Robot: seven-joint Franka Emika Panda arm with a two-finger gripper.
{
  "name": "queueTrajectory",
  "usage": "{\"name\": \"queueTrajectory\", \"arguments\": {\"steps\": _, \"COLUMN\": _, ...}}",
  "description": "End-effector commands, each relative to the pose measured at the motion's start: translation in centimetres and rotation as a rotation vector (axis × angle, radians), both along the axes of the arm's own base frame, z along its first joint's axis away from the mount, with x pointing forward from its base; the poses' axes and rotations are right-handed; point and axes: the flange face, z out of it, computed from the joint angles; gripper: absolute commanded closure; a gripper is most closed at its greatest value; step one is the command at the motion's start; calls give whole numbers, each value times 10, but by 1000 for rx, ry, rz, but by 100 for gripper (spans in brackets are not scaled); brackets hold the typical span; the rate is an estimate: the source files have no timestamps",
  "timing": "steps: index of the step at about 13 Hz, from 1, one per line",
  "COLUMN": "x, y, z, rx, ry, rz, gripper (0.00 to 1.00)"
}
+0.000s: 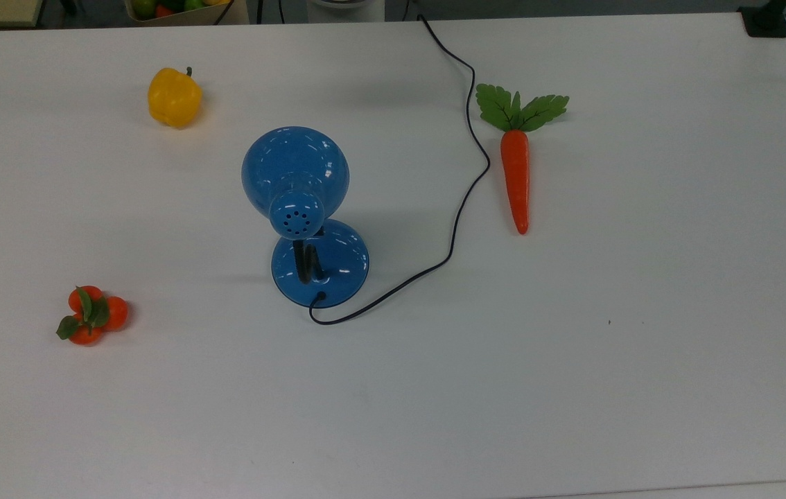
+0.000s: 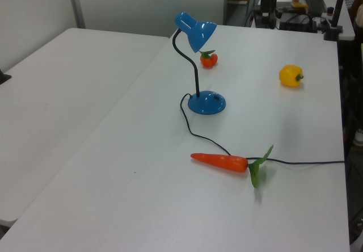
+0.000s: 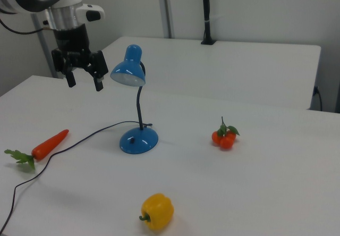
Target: Turn on desk lamp
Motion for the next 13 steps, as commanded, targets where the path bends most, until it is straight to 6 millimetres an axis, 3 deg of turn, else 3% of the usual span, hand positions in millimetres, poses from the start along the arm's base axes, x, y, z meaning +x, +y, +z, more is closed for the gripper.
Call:
{"name": "queueTrajectory", "arguments": {"steps": 1, "x": 1, "y": 3, "z": -1, "rx": -8, "ry": -21, "rz": 4, "gripper": 30}}
{"name": "queueTrajectory", "arguments": {"steps": 3, "x": 1, "y": 4, "z": -2, "rx": -8, "ry": -19, "rz": 6, "gripper": 82}}
{"name": "queueTrajectory", "arguments": {"steps": 4, "x": 1, "y": 4, "z": -3, "rx": -8, "ry": -18, "rz": 6, "gripper": 100}}
{"name": "queueTrajectory", "arguments": {"steps": 7, "x": 2, "y": 4, "z": -5, "rx": -8, "ry": -15, "rz": 6, "gripper": 100}}
{"name": "queueTrajectory", "arguments": {"steps": 9, "x": 9, "y": 5, "z": -19, "rx": -10, "ry": 10, "rz": 6, "gripper": 100}}
{"name": "queueTrajectory", "arguments": {"steps": 11, "x": 19, "y": 8, "z": -45, "rx": -10, "ry": 5, "rz": 5, "gripper": 100}}
{"name": "queueTrajectory", "arguments": {"steps": 13, "x": 21, "y": 8, "z": -83, "rx": -7, "ry": -21, "rz": 1, "gripper": 100}}
